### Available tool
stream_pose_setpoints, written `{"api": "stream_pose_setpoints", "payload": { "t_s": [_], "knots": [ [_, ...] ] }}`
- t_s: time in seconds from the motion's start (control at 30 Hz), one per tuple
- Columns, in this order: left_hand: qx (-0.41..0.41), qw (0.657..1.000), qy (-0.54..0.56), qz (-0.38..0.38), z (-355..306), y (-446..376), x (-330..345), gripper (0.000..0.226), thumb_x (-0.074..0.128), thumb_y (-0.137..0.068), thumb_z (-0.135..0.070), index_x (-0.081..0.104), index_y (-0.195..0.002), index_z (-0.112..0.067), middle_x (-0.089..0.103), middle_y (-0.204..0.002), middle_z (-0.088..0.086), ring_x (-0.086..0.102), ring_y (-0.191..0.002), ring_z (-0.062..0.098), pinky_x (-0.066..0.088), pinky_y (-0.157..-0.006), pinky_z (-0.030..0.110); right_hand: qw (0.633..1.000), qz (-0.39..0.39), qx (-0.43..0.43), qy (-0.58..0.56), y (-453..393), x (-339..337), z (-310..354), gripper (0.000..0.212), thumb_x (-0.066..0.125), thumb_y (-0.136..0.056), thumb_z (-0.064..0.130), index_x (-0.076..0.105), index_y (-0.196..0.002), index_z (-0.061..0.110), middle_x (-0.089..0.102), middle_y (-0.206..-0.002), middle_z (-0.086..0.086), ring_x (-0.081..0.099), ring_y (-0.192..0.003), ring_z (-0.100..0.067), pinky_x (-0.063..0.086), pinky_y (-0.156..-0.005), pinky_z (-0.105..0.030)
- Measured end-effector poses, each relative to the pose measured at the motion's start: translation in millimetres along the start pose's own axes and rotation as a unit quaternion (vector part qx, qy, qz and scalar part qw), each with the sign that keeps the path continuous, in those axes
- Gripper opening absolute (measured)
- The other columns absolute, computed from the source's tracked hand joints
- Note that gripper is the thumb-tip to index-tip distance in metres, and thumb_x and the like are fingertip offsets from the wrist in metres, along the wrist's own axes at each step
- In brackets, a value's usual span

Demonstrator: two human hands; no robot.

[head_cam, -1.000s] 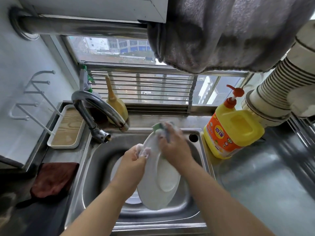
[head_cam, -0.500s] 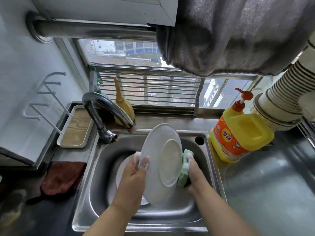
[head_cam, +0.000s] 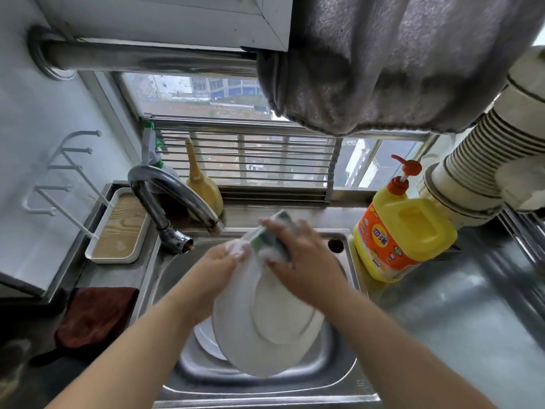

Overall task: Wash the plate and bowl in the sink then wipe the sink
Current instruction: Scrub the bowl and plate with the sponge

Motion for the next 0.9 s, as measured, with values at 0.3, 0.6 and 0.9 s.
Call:
{"api": "stream_pose_setpoints", "payload": {
  "t_s": [0.3, 0.6, 0.9],
  "knots": [
    [0.049, 0.996, -0.044, -0.063, 34, 20, 22, 0.034, 0.042, -0.101, -0.022, 0.064, -0.076, -0.018, 0.063, -0.073, 0.006, 0.058, -0.071, 0.02, 0.046, -0.067, 0.034, 0.978, -0.043, 0.152, -0.139, 14, 36, -15, 0.046, 0.042, -0.087, 0.053, 0.043, -0.131, 0.04, 0.047, -0.131, -0.002, 0.044, -0.122, -0.019, 0.038, -0.102, -0.035],
    [0.058, 0.986, 0.03, -0.15, 29, 32, 22, 0.037, 0.042, -0.1, -0.032, 0.057, -0.092, 0.001, 0.057, -0.077, 0.014, 0.053, -0.071, 0.023, 0.045, -0.066, 0.038, 0.868, -0.013, 0.378, -0.32, 10, 37, -61, 0.045, 0.037, -0.099, 0.039, 0.037, -0.142, 0.025, 0.05, -0.133, -0.009, 0.048, -0.11, -0.023, 0.035, -0.092, -0.033],
    [0.0, 0.972, 0.145, -0.183, 59, 37, 24, 0.027, 0.039, -0.101, -0.031, 0.062, -0.105, -0.019, 0.072, -0.09, 0.007, 0.068, -0.08, 0.021, 0.055, -0.076, 0.044, 0.914, -0.009, 0.39, -0.111, 51, 59, -57, 0.057, 0.041, -0.095, 0.041, 0.023, -0.148, 0.033, 0.02, -0.147, -0.01, 0.023, -0.131, -0.03, 0.026, -0.111, -0.042]
  ]
}}
Point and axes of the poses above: each hand's wrist, its own y-axis away from the middle knuckle, its own x-axis out of the palm, z = x × y, the point moved 2 cm from there along -y, towards the middle knuckle
